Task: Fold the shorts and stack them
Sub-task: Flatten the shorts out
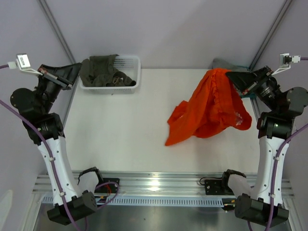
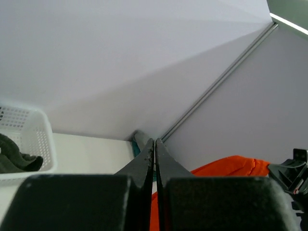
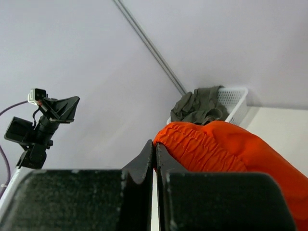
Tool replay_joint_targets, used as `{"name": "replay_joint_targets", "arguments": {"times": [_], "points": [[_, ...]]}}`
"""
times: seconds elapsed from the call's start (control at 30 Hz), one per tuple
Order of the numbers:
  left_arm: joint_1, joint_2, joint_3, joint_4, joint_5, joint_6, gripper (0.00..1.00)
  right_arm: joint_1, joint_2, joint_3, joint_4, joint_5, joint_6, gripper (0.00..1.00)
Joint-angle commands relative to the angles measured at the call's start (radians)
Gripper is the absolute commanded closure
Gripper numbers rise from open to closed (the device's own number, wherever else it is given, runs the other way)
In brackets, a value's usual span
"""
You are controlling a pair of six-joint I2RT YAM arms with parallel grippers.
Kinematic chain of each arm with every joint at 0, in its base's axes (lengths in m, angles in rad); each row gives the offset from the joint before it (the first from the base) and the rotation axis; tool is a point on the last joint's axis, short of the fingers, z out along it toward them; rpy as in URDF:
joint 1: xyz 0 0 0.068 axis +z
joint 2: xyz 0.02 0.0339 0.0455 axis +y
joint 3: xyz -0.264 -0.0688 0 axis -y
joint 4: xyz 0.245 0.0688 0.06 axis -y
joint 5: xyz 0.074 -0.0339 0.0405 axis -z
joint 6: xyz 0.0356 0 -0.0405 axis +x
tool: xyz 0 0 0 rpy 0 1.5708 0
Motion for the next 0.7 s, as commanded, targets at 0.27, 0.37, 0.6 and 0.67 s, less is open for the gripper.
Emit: {"name": "replay_joint_targets", "arguments": {"times": [0.27, 0.37, 0.6, 0.67], "points": [[-0.29, -0.215, -0.605, -0.067, -0.109, 0.172, 0.58, 0.045, -0.073, -0.111, -0.333, 0.126, -0.252, 1.0], [-0.473, -0.2, -0.779, 0.101, -0.186, 0.13, 0.36, 0.04, -0.11, -0.139, -0.396, 0.186, -0.309, 1.0], [-0.826, 0.137, -0.803, 0.373, -0.317, 0.146, 0.2, 0.039, -0.197, -0.164, -0.502, 0.277, -0.364, 1.0], [-0.857, 0.307, -0.757, 0.429, -0.289, 0.154, 0.19, 0.037, -0.223, -0.191, -0.519, 0.297, -0.372, 1.0]]}}
